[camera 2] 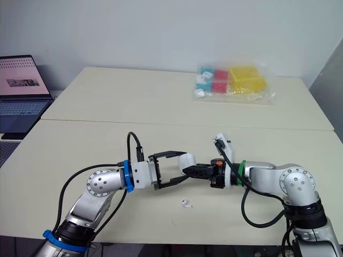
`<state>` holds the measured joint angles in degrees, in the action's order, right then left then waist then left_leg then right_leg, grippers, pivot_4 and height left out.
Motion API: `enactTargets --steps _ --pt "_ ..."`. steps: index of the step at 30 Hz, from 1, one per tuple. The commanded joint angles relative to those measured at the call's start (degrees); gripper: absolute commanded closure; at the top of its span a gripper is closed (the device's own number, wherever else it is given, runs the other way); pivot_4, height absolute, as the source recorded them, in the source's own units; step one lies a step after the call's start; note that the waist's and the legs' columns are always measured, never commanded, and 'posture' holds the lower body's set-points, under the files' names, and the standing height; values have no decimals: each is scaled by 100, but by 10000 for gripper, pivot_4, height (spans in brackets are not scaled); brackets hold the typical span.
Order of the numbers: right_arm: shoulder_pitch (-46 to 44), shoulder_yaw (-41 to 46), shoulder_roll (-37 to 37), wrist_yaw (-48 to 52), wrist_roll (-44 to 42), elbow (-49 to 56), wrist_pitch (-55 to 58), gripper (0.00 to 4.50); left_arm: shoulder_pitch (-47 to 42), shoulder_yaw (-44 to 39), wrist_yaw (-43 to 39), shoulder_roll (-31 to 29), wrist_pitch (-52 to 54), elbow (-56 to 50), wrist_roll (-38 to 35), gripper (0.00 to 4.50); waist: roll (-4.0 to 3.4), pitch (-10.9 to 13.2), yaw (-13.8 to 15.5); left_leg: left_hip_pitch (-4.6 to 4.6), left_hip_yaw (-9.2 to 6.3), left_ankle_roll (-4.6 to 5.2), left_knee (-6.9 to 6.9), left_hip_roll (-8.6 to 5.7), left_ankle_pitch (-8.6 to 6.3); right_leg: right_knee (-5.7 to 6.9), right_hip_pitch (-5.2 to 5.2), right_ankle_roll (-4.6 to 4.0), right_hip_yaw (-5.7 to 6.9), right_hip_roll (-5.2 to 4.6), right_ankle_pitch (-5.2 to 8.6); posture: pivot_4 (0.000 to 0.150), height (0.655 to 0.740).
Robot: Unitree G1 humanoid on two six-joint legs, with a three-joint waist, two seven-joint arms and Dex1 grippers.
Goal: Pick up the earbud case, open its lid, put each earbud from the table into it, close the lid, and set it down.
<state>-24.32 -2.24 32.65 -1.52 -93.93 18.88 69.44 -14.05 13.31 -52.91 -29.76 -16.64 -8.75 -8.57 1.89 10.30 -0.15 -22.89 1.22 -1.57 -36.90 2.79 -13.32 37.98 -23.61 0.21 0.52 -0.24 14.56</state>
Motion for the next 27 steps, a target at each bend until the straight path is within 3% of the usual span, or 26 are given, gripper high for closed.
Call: enactTargets --steps 1,2,7,8,12,16,19,22,27 --pt "-104 4 22 60 -129 25 -103 37314 -51 -120 18 61 184 -340 -348 17434 0 0 0 0 0 0 0 0 0 0 0 0 0 0 0 1500 7389" --pt "-121 -2 17 62 -131 7 -108 37314 -58 -144 -2 64 358 -371 -484 17434 0 0 0 0 1 0 0 0 0 -1 0 0 -1 0 0 1500 7389" --pt "-317 -43 119 307 138 -72 -22 37313 -195 -32 -646 -628 1899 -545 -816 785 -1 1 -15 -1 1 0 0 -2 0 2 -4 0 0 6 0 1500 7389" --pt "-390 -52 174 387 248 -97 7 37313 -286 -77 -708 -779 2382 -596 -967 0 -1 1 -16 0 0 0 1 -3 0 3 -6 0 0 9 0 1500 7389" --pt "-707 -145 575 1004 1009 -48 130 37314 -707 -312 -919 -1351 4158 -697 -1624 0 -4 3 -27 -10 -6 0 0 -5 0 5 -18 -1 4 13 0 1500 7389" --pt "-1426 -1335 1908 2899 3504 611 -717 37313 -994 -331 -767 -1755 5432 -953 -1790 0 -12 8 -28 -23 -3 1 5 -9 -1 -2 -38 -1 0 13 1 1500 7389" --pt "-1881 -2246 2530 3966 5092 834 -1596 37313 -1249 -171 -581 -1633 5882 -1242 -1812 0 -13 9 -27 -38 -6 9 10 -8 -6 -9 -55 -4 1 14 4 1500 7389" --pt "-2108 -2656 2547 4589 5933 811 -2109 37313 -1541 50 -214 -1244 5970 -1336 -1584 0 -12 8 -4 -56 -5 10 3 -8 -7 -11 -66 -8 6 18 7 1500 7389" --pt "-2154 -2616 2141 5028 6432 701 -2249 37313 -1832 293 -16 -879 5899 -1214 -1316 0 -10 9 -13 -63 -3 10 -7 -10 -6 -3 -67 -8 1 17 6 1500 7389"
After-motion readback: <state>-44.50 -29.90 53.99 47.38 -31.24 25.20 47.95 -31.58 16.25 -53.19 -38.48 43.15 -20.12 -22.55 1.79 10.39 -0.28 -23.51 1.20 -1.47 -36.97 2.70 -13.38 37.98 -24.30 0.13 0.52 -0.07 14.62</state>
